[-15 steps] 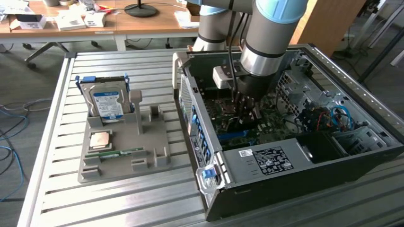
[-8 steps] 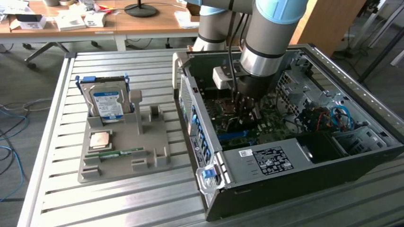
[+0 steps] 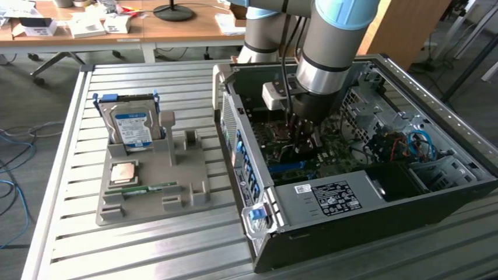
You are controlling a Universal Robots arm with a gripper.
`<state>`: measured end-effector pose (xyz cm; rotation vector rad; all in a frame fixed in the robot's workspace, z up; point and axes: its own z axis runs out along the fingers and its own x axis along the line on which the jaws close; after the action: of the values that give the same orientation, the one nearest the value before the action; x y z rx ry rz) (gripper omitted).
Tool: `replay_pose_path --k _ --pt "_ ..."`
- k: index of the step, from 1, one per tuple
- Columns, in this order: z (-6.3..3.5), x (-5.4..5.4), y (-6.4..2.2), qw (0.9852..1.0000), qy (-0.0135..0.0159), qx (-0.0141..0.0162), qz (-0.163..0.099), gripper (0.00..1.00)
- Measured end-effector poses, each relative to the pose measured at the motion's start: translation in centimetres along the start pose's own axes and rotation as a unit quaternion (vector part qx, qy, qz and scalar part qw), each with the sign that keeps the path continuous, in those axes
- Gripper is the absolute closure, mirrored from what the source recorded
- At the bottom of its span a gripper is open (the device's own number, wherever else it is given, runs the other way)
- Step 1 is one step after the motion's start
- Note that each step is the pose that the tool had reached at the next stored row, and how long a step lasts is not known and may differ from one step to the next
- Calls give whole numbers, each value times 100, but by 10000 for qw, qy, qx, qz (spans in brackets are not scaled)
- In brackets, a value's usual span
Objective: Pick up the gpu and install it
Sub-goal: 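Insert the gpu into the slot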
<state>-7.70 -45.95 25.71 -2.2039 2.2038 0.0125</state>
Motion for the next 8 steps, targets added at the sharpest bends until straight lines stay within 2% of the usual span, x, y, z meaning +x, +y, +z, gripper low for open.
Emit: replay_pose_path --k 8 --pt "0 9 0 10000 0 0 1 74"
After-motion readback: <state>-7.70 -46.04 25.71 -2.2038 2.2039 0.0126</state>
